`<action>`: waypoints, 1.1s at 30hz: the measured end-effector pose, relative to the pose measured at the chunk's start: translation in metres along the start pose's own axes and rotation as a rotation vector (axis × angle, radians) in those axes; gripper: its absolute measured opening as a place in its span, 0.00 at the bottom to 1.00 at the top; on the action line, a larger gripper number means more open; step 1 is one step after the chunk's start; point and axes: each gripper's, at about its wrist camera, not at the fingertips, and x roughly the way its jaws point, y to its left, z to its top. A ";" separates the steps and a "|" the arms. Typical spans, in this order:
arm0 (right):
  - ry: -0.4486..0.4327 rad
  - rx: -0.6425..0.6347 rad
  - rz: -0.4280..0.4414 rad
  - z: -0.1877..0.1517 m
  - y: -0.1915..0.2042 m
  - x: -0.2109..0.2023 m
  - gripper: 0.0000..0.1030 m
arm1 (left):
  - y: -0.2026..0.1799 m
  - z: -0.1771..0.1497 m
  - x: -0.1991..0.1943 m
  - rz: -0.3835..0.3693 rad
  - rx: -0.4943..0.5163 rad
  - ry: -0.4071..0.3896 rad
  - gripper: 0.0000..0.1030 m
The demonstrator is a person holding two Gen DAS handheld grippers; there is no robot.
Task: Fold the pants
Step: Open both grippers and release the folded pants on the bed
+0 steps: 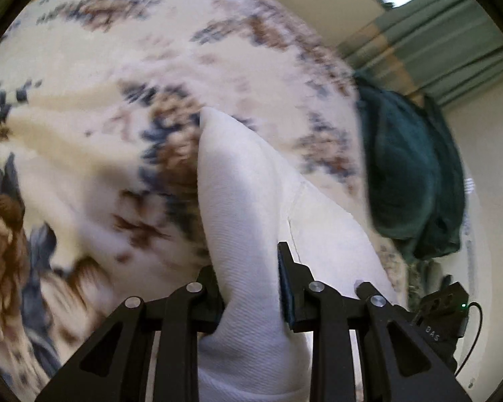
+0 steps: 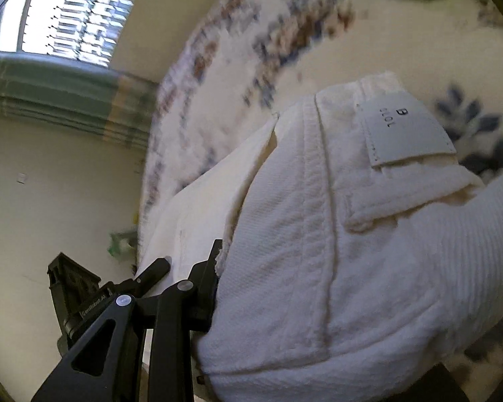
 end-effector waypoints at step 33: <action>-0.035 -0.334 -0.753 -0.065 0.053 -0.117 1.00 | -0.063 -0.096 -0.072 0.511 0.285 -0.005 0.89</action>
